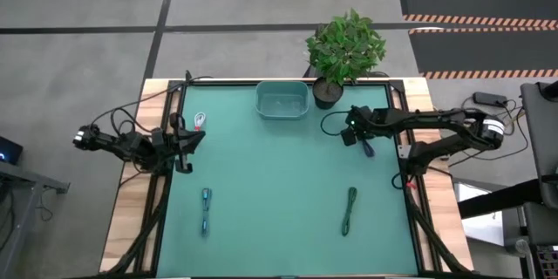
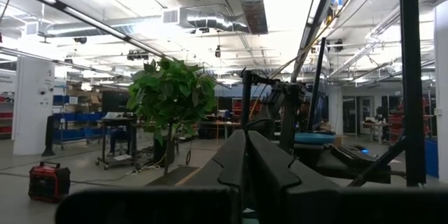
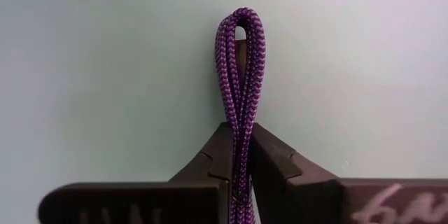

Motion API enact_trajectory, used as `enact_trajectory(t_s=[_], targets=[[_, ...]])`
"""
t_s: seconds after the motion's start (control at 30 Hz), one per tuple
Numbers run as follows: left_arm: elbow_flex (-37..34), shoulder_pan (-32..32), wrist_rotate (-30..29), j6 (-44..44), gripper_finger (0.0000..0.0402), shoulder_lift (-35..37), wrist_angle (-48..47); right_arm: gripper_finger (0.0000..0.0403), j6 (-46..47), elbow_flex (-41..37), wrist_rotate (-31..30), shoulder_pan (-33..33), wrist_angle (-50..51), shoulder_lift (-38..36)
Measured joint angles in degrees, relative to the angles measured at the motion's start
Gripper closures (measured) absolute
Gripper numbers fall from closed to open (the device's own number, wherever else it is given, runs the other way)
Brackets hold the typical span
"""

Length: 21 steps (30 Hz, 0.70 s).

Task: Pick and place USB-C Cables
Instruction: Put the purple charger cable into the green bin

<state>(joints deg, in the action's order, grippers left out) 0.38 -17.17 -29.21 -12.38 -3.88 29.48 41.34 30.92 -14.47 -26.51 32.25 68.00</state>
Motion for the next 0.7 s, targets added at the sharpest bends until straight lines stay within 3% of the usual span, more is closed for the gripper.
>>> enact_trajectory(t_s=[0.27,0.7], targets=[[-0.01,0.02,-0.02,0.02,0.0402,-0.02,0.05,0.0385,-0.38,0.00,1.63,4.29,1.22,-6.28],[-0.02,0.00,-0.02,0.02,0.0402,-0.02,0.04,0.0385,-0.03,0.12,0.62,20.34,-6.59,-8.61]])
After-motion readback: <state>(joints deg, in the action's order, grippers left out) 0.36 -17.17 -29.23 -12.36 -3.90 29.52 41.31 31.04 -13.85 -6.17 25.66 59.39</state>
